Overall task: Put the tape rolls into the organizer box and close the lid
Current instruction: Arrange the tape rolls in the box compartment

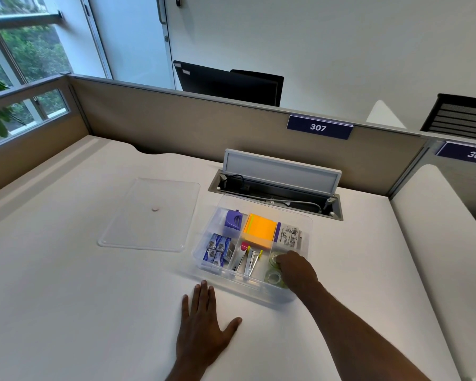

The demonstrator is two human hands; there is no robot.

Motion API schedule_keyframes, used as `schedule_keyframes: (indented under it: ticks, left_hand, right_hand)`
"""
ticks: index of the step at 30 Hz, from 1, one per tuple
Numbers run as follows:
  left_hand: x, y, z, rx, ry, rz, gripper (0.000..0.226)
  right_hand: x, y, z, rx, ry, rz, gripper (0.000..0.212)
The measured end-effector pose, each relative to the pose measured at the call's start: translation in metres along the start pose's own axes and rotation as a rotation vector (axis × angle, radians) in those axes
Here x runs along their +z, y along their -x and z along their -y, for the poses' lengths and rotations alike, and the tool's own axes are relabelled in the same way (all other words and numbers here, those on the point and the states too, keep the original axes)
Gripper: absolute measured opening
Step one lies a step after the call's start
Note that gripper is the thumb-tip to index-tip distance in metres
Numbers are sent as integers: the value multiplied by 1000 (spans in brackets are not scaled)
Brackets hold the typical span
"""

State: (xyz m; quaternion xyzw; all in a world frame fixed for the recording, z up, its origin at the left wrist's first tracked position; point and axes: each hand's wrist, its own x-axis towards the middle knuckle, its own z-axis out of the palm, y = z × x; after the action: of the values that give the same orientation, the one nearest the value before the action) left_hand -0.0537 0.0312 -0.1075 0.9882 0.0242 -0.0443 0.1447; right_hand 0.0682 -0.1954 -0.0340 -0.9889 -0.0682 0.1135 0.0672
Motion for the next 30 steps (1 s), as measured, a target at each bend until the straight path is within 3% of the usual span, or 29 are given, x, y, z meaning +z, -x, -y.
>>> schedule_keyframes:
  ticks: [6, 11, 19, 30]
  left_hand:
    - [1, 0, 1, -3, -6, 0, 110]
    - [1, 0, 0, 0, -32, 2, 110]
    - [-2, 0, -1, -5, -26, 4, 112]
    - [-2, 1, 0, 6, -25, 1, 112]
  right_hand:
    - [-2, 2, 4, 18, -13, 4, 38]
    - [-10, 2, 15, 100, -52, -107, 35]
    - [-8, 5, 13, 73, 8, 58, 45]
    - [-4, 8, 11, 2, 94, 39, 43]
